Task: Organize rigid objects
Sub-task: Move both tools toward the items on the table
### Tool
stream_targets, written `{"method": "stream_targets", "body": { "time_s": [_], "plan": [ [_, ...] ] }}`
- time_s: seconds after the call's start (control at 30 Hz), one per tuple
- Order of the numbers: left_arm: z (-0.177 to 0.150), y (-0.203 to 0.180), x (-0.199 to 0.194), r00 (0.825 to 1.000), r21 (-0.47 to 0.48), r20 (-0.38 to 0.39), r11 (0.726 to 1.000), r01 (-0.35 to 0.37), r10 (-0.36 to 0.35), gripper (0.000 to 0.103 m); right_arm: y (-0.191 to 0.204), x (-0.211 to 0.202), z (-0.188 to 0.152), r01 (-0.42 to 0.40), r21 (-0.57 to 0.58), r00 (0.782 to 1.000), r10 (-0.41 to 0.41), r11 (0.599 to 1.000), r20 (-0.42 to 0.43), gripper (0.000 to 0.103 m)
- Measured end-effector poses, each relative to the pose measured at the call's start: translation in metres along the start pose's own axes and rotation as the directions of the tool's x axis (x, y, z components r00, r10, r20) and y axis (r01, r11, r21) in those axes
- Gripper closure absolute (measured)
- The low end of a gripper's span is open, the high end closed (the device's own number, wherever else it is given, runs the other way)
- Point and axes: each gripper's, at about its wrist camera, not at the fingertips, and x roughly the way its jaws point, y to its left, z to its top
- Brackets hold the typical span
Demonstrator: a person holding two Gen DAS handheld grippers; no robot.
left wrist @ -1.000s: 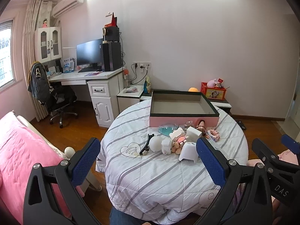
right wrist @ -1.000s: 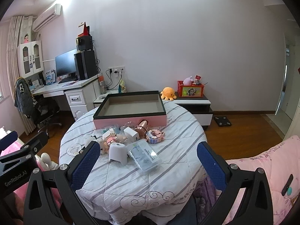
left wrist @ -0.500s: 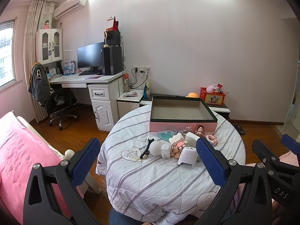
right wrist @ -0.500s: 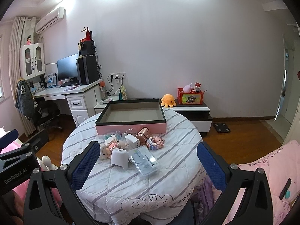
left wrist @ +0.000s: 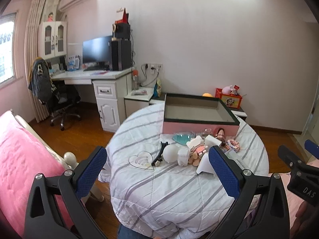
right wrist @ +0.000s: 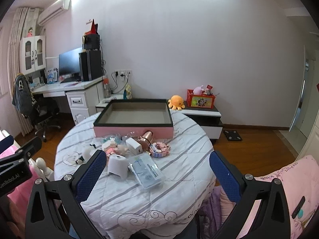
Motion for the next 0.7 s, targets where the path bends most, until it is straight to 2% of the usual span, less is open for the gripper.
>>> {"method": "stream_targets", "body": {
  "time_s": [0.23, 0.33, 0.43, 0.7],
  "plan": [
    [-0.017, -0.010, 0.049, 0.996, 0.019, -0.090, 0.999, 0.030, -0.028, 0.000, -0.008, 0.042, -0.013, -0.005, 0.009, 0.996, 0.005, 1.000, -0.093, 0.000],
    [-0.019, -0.013, 0.058, 0.994, 0.014, -0.099, 0.999, 0.043, -0.042, 0.000, -0.009, 0.055, -0.013, -0.007, 0.015, 0.993, 0.009, 1.000, -0.116, 0.000],
    [-0.012, -0.017, 0.056, 0.996, 0.015, -0.076, 0.999, 0.045, -0.044, 0.000, -0.008, 0.056, -0.009, -0.010, 0.012, 0.994, 0.011, 1.000, -0.108, 0.000],
    [0.014, -0.024, 0.025, 0.999, 0.044, 0.025, 0.999, 0.032, -0.033, 0.000, -0.006, 0.028, 0.016, -0.006, 0.021, 1.000, 0.006, 1.000, -0.007, 0.000]
  ]
}}
